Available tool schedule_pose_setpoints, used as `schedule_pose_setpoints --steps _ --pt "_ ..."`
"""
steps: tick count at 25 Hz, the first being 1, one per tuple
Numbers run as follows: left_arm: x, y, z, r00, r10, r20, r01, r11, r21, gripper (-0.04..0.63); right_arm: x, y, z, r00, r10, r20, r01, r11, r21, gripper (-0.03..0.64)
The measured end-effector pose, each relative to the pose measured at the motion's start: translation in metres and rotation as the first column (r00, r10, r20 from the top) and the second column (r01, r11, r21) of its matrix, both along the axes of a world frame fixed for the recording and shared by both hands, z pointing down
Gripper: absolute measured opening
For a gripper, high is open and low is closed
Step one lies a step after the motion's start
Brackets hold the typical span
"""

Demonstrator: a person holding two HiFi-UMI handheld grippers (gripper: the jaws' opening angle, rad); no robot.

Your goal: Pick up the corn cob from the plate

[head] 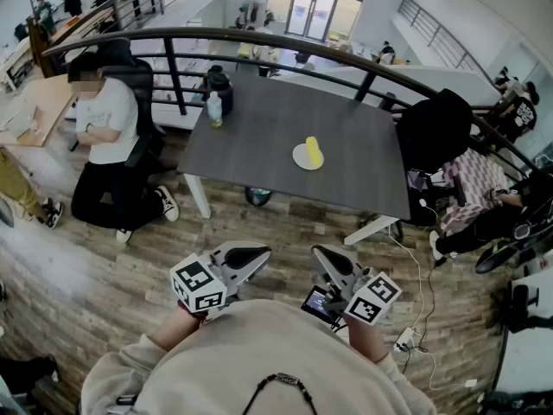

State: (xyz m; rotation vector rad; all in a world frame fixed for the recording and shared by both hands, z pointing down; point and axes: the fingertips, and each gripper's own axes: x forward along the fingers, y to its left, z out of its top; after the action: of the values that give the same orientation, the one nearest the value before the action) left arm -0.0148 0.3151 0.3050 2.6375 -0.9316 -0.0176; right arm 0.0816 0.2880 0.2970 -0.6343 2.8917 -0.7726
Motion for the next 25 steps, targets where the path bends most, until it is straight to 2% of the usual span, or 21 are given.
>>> schedule_pose_setpoints --steps 3,5,8,12,15,17,22,25 --pt "0.052 -0.02 -0.008 0.986 0.166 0.003 -0.166 0.984 0.059 0.0 0.04 -0.007 -0.011 0.991 0.125 -0.055 -0.122 0.992 0.041 0.015" --pt "0.068 -0.018 -0.014 0.978 0.209 0.002 -0.209 0.976 0.063 0.0 0.049 -0.005 -0.012 0.987 0.14 -0.076 -0.138 0.99 0.035 0.015" --pt "0.062 -0.018 -0.02 0.984 0.179 -0.011 -0.178 0.983 0.045 0.0 0.042 -0.006 -0.014 0.993 0.106 -0.049 -0.106 0.994 -0.004 0.015" --pt "0.049 -0.021 -0.026 0.991 0.129 -0.046 -0.127 0.991 0.036 0.0 0.04 -0.009 -0.017 0.993 0.118 -0.009 -0.118 0.993 -0.019 0.015" --pt "0.048 -0.018 -0.023 0.994 0.111 0.0 -0.111 0.992 0.054 0.0 0.042 -0.008 -0.011 0.989 0.147 -0.009 -0.147 0.989 -0.033 0.015" --pt "0.051 -0.019 -0.02 0.993 0.115 0.016 -0.115 0.991 0.064 0.0 0.045 -0.013 -0.007 0.985 0.175 -0.006 -0.175 0.984 -0.037 0.015" --pt "0.066 0.0 -0.012 0.983 0.173 -0.059 -0.173 0.985 0.01 0.0 0.056 -0.004 0.004 0.979 0.202 0.015 -0.201 0.978 -0.061 0.015" --pt "0.066 -0.004 -0.012 0.984 0.168 -0.053 -0.169 0.986 -0.007 0.0 0.061 -0.008 0.004 0.976 0.212 0.05 -0.209 0.976 -0.062 0.015"
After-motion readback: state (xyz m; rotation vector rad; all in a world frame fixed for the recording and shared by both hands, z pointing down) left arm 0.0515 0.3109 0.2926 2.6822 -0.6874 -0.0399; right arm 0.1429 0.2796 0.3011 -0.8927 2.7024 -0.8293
